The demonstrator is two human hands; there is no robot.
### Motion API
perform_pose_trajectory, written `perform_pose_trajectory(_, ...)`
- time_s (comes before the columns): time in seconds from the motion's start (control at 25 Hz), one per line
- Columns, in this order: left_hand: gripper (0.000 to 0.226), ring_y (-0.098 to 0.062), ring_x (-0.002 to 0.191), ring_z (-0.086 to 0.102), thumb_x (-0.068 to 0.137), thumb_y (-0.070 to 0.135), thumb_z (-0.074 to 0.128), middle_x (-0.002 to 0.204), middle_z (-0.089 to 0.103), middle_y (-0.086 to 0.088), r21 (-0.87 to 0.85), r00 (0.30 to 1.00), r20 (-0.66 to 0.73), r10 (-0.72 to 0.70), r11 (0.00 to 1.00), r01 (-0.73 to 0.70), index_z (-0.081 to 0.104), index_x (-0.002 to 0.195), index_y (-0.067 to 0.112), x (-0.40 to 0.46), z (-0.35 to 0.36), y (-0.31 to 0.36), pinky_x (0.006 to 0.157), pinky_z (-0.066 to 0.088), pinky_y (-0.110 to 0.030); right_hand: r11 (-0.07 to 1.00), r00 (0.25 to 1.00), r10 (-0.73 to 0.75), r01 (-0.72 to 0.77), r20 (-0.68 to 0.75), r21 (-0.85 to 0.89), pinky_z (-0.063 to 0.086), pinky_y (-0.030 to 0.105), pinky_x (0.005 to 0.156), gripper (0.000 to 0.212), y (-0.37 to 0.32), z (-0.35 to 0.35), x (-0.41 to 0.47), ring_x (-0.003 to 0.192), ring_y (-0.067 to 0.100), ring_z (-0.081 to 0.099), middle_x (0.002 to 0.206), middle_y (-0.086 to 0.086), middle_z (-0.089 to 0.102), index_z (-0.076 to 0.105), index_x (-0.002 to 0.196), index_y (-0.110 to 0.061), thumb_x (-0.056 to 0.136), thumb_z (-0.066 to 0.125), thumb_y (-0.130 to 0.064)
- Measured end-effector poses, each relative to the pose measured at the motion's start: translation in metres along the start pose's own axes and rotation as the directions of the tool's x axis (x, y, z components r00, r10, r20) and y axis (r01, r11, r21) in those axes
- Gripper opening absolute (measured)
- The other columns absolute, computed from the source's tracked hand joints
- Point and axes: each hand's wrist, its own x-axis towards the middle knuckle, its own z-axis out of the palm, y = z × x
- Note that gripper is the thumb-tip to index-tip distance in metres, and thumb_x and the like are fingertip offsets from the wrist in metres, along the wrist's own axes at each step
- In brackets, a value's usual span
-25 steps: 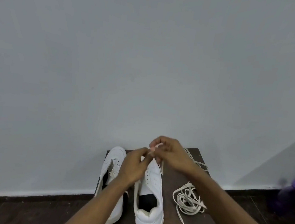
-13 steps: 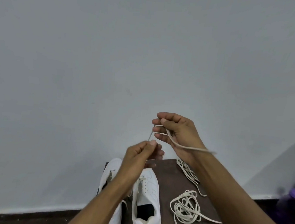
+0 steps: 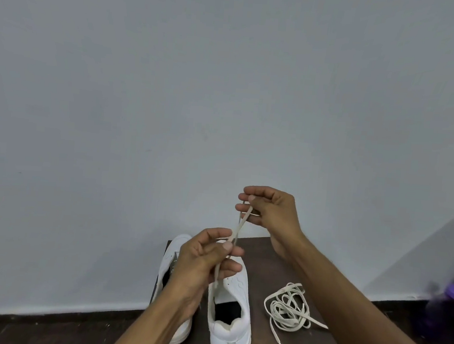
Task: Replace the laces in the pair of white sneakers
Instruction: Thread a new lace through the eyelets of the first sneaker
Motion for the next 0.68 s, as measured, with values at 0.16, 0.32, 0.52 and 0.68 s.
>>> perform_pose_trajectory(0.16,0.034,-0.03,0.099,0.07,0.078,-0.007,0.067,0.11,0.071,-0.02,-0.098,0.985,0.158,0.066,0.994,-0.051,0.067,0.11,0.005,-0.005,-0.023,0.014,0.081,0.06,-0.036,0.979,0.973,0.204,-0.201,0.103,-0.04,0.06,0.036,0.077,0.017,0.023,-0.011,0.006,0.085,0.024,0.073,0.103,0.018,0.072,0.067,0.105,-0.002,0.095,0.053,0.0)
perform_pose_trajectory(0.32,0.054,-0.023,0.111,0.066,0.072,-0.016,0.065,0.118,0.07,-0.009,-0.072,0.922,0.211,0.326,0.945,-0.318,0.069,0.117,0.014,-0.001,-0.027,0.047,0.088,0.057,-0.04,0.964,0.894,0.261,-0.262,0.363,-0.048,0.058,0.04,0.076,0.026,0.039,-0.002,-0.002,0.086,0.032,0.071,0.102,0.017,0.072,0.062,0.12,-0.012,0.097,0.051,-0.009)
perform_pose_trajectory(0.52,0.022,-0.003,0.066,0.063,0.093,0.03,0.063,0.068,0.066,0.008,0.629,0.586,-0.121,0.801,0.518,-0.58,0.068,0.075,0.017,0.025,-0.058,0.107,0.067,0.055,-0.026,0.933,0.975,0.222,-0.214,-0.004,-0.289,0.055,0.037,0.068,0.018,0.096,-0.006,-0.008,0.061,0.019,0.063,0.083,0.013,0.07,0.065,0.106,-0.01,0.091,0.055,-0.006)
perform_pose_trajectory(0.68,0.031,0.004,0.061,0.056,0.1,0.029,0.05,0.069,0.058,0.003,0.755,0.677,-0.062,0.733,0.478,-0.449,0.064,0.078,0.013,0.07,-0.068,0.1,0.066,0.045,-0.019,0.576,0.935,0.339,-0.121,0.102,-0.809,0.048,0.033,0.093,0.037,0.153,-0.015,-0.028,0.11,0.016,0.059,0.116,-0.004,0.062,0.062,0.121,-0.022,0.085,0.061,-0.031)
